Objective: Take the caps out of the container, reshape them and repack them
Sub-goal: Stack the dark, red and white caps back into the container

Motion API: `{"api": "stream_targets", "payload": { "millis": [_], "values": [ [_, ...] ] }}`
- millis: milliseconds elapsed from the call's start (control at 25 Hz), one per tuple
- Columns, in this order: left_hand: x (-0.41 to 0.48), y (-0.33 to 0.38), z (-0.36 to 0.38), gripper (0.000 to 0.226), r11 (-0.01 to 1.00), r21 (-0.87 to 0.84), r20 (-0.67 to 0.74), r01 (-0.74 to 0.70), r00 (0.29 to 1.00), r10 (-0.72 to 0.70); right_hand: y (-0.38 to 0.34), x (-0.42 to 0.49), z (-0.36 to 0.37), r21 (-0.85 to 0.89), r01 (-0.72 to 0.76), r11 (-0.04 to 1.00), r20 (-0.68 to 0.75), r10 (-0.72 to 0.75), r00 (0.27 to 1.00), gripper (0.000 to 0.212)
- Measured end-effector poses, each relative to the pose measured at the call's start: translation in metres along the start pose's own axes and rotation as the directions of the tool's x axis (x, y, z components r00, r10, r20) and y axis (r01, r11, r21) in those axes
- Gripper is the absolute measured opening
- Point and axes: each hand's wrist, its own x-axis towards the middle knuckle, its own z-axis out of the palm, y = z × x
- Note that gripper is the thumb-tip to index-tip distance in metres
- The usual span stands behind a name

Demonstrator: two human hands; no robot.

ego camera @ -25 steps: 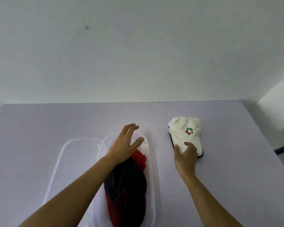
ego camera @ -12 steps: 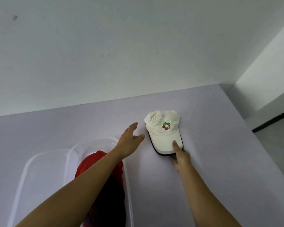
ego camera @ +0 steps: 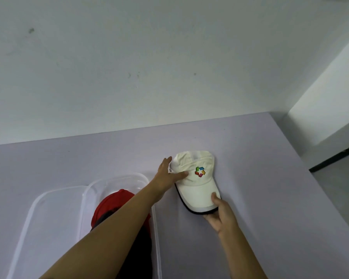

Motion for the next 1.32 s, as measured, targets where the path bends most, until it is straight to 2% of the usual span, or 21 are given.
{"api": "stream_targets", "payload": {
  "millis": [80,160,280,440,520,600,720,840,920,1000,1080,1120,1200,1320],
  "values": [
    [-0.007,0.002,0.005,0.049,0.997,-0.072,0.009,-0.031,0.999,0.031,0.004,-0.013,-0.002,0.014,-0.013,1.000,0.056,0.013,0.998,0.037],
    [-0.013,0.001,0.004,0.035,0.993,-0.107,0.003,-0.046,0.999,0.047,0.005,-0.022,-0.002,0.029,0.009,1.000,0.109,-0.012,0.994,0.044],
    [-0.026,0.008,-0.008,0.046,0.991,-0.110,0.011,-0.076,0.997,0.078,0.002,-0.036,0.007,0.020,0.097,0.995,0.198,-0.099,0.975,0.053],
    [-0.046,0.028,-0.038,0.060,0.979,-0.138,0.059,-0.150,0.985,0.160,0.000,-0.051,0.030,0.001,0.275,0.962,0.303,-0.262,0.916,0.066],
    [-0.060,0.043,-0.051,0.063,0.979,-0.130,0.071,-0.156,0.983,0.166,0.005,-0.062,0.045,0.049,0.233,0.971,0.414,-0.232,0.880,0.066],
    [-0.073,0.055,-0.062,0.061,0.978,-0.135,0.060,-0.157,0.984,0.166,0.010,-0.075,0.059,0.091,0.194,0.977,0.485,-0.213,0.848,0.057],
    [-0.087,0.060,-0.077,0.060,0.952,-0.231,0.048,-0.201,0.975,0.218,0.016,-0.089,0.075,0.122,0.184,0.975,0.451,-0.219,0.865,0.047],
    [-0.102,0.050,-0.087,0.086,0.916,-0.347,0.125,-0.204,0.957,0.260,0.025,-0.099,0.087,0.185,0.158,0.970,0.476,-0.229,0.849,0.044],
    [-0.112,0.044,-0.090,0.084,0.932,-0.333,0.215,-0.143,0.951,0.223,0.032,-0.107,0.095,0.182,0.168,0.969,0.540,-0.241,0.806,0.043],
    [-0.120,0.044,-0.097,0.071,0.942,-0.309,0.259,-0.131,0.942,0.216,0.039,-0.111,0.101,0.104,0.210,0.972,0.641,-0.227,0.733,0.046],
    [-0.128,0.047,-0.115,0.062,0.930,-0.338,0.245,-0.143,0.941,0.234,0.046,-0.116,0.106,-0.031,0.243,0.970,0.725,-0.146,0.673,0.047],
    [-0.132,0.049,-0.126,0.060,0.923,-0.355,0.225,-0.150,0.944,0.240,0.049,-0.119,0.109,-0.125,0.264,0.956,0.737,-0.088,0.670,0.047],
    [-0.137,0.053,-0.149,0.058,0.919,-0.354,0.168,-0.175,0.955,0.247,0.051,-0.123,0.118,-0.363,0.341,0.867,0.699,0.011,0.715,0.059],
    [-0.142,0.059,-0.181,0.058,0.925,-0.272,0.064,-0.267,0.954,0.294,0.056,-0.112,0.135,-0.633,0.463,0.621,0.629,0.063,0.775,0.097]
  ]
}}
